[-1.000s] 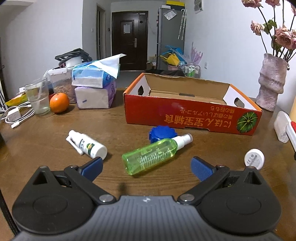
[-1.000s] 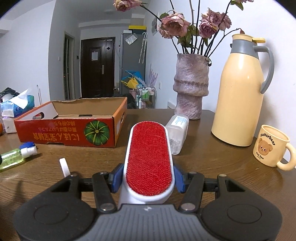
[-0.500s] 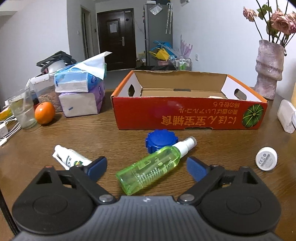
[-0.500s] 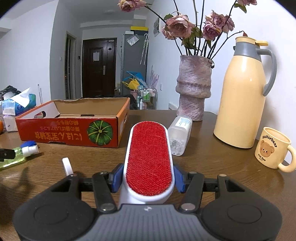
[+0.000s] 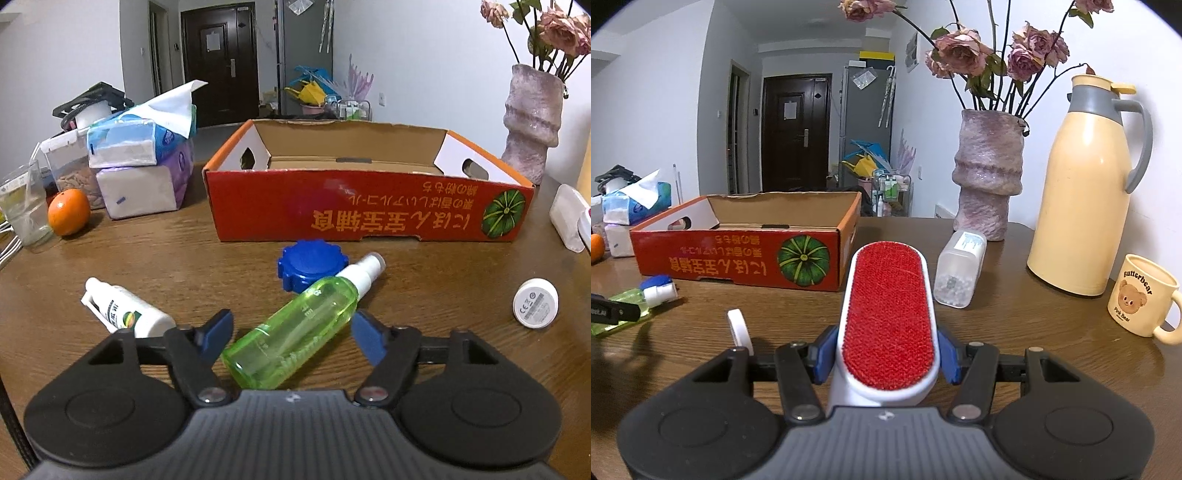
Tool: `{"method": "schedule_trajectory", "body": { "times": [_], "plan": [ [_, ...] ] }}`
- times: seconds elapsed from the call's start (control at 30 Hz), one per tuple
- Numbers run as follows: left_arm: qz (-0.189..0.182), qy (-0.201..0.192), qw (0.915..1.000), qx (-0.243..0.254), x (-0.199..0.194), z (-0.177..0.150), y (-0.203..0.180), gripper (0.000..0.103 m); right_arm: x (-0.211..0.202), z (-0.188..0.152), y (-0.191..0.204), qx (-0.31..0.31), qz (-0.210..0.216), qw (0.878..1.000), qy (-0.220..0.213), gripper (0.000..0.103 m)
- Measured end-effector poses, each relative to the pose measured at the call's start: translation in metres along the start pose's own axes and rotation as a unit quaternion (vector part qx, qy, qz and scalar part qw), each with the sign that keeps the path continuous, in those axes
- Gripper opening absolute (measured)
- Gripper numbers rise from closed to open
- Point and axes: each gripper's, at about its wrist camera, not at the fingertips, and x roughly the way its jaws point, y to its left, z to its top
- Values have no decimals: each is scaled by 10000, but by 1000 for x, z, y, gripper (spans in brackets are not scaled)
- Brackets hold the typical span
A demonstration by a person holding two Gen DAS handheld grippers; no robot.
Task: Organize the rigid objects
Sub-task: 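Grasp the green spray bottle with left tool while right tool holds the lint brush, then carry the green spray bottle and lint brush with both tools over the box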
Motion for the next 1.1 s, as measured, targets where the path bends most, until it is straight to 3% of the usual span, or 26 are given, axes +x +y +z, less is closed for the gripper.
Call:
{"method": "schedule_trajectory", "body": {
  "times": [0.17,0.23,0.87,1.1],
  "plan": [
    [-288,34,9996,-29,-2,-2,-1,38,-2,0,5,-21,64,10000,-15,55],
    [-326,44,9995,-33,-4,-3,-3,32,-4,-1,8,-37,94,9999,-20,55],
    [-290,-193,9994,54,-48,-24,-28,32,-23,-3,25,-134,477,9986,-158,55],
    [-103,-252,9996,3,-60,-28,-31,32,-30,-3,28,-149,572,9980,-228,55]
  ]
}}
